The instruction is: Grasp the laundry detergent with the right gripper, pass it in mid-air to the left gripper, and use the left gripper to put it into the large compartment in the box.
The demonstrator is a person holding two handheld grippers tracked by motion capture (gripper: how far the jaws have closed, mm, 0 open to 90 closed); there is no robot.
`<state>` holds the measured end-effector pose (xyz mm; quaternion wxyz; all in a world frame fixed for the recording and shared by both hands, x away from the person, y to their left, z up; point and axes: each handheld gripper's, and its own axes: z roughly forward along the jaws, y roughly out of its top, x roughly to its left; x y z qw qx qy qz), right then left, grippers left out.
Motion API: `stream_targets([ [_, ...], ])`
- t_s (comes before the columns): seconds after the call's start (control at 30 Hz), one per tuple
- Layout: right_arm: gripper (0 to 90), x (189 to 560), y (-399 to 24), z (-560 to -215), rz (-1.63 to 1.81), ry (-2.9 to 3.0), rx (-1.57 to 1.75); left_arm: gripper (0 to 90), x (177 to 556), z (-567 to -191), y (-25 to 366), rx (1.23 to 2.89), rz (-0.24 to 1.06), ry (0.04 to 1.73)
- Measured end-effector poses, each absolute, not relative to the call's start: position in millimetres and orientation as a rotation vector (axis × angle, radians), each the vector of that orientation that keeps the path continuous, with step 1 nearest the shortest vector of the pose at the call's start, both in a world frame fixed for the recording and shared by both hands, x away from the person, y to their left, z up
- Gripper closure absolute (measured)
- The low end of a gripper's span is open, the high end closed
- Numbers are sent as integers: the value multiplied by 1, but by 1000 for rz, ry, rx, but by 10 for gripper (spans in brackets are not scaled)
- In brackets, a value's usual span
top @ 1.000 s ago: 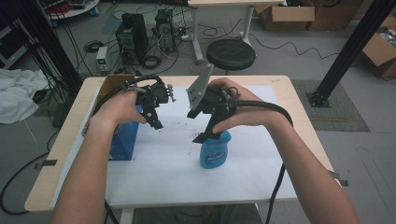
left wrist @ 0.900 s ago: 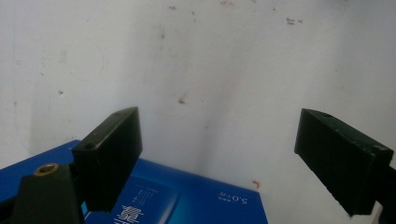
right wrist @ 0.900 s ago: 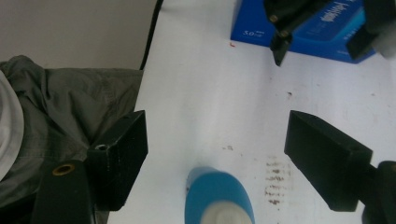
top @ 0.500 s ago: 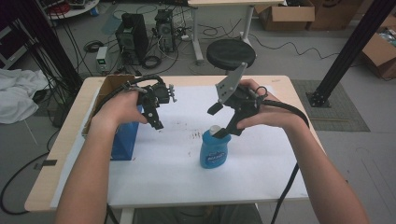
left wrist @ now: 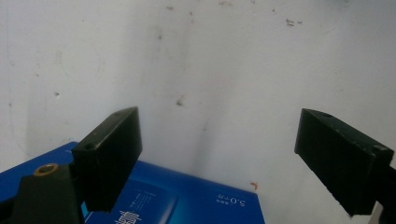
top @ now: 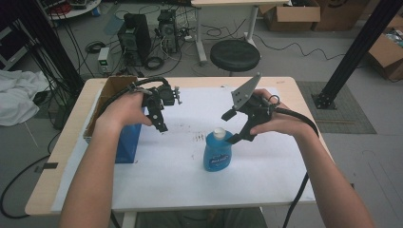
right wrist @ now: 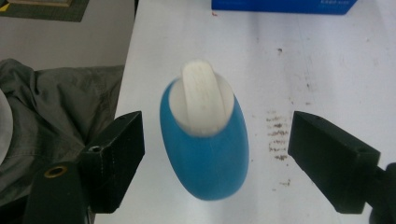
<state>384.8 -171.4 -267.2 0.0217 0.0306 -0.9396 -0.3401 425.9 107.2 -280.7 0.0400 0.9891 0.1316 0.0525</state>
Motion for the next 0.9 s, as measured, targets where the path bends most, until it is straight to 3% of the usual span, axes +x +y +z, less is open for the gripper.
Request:
stream_targets([
  [0.9, 179, 390, -181, -315, -1110, -2822, 74, 155, 427, -284, 106, 3044, 161, 402],
])
